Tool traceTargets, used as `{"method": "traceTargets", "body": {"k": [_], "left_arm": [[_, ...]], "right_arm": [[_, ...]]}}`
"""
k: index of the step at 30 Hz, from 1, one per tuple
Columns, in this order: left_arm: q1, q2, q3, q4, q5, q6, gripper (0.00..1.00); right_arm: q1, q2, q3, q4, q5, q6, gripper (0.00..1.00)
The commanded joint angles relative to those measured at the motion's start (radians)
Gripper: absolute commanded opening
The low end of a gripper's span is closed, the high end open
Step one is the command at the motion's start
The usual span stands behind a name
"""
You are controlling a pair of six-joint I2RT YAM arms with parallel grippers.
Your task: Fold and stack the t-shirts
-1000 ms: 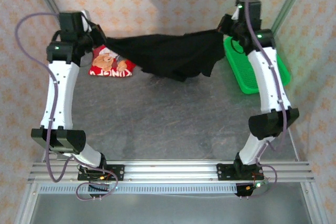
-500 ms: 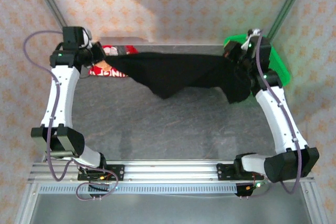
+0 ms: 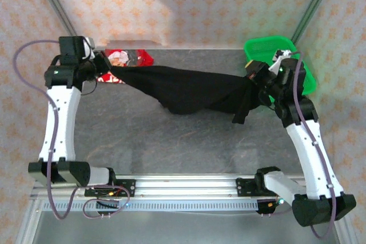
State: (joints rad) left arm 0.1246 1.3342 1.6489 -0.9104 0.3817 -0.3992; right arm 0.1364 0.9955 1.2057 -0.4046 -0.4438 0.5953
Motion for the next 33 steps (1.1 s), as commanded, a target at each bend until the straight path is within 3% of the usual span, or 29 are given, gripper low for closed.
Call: {"method": "traceTargets", "body": {"k": [1, 9, 15, 22, 30, 31, 33], "left_arm": [[0.006, -0.048, 0.068, -0.06, -0.075, -0.029, 0.0], [0.003, -0.096, 0.097, -0.063, -0.179, -0.037, 0.0], [-0.003, -0.026, 0.024, 0.015, -0.223, -0.047, 0.0], [-0.047, 0.205, -0.035, 0.232, -0.253, -0.034, 0.0], [-0.081, 0.583, 0.156, 0.273, -0.216, 0.009, 0.0], [-0.085, 0.631, 0.179, 0.269, -0.19, 0.007, 0.01], [-0.09, 0.681, 0.229, 0.238, -0.156, -0.014, 0.22]], "right_arm": [[-0.006, -0.041, 0.032, -0.008, -0.051, 0.063, 0.0], [-0.008, -0.086, 0.026, -0.112, -0.07, 0.065, 0.0], [-0.008, -0.004, -0.014, -0.101, -0.085, 0.062, 0.0], [-0.007, 0.217, 0.022, -0.069, -0.039, -0.025, 0.0], [-0.008, 0.512, 0.102, 0.011, 0.057, -0.115, 0.0], [-0.008, 0.546, 0.118, 0.017, 0.056, -0.123, 0.0], [-0.008, 0.603, 0.144, 0.011, 0.073, -0.131, 0.0]]}}
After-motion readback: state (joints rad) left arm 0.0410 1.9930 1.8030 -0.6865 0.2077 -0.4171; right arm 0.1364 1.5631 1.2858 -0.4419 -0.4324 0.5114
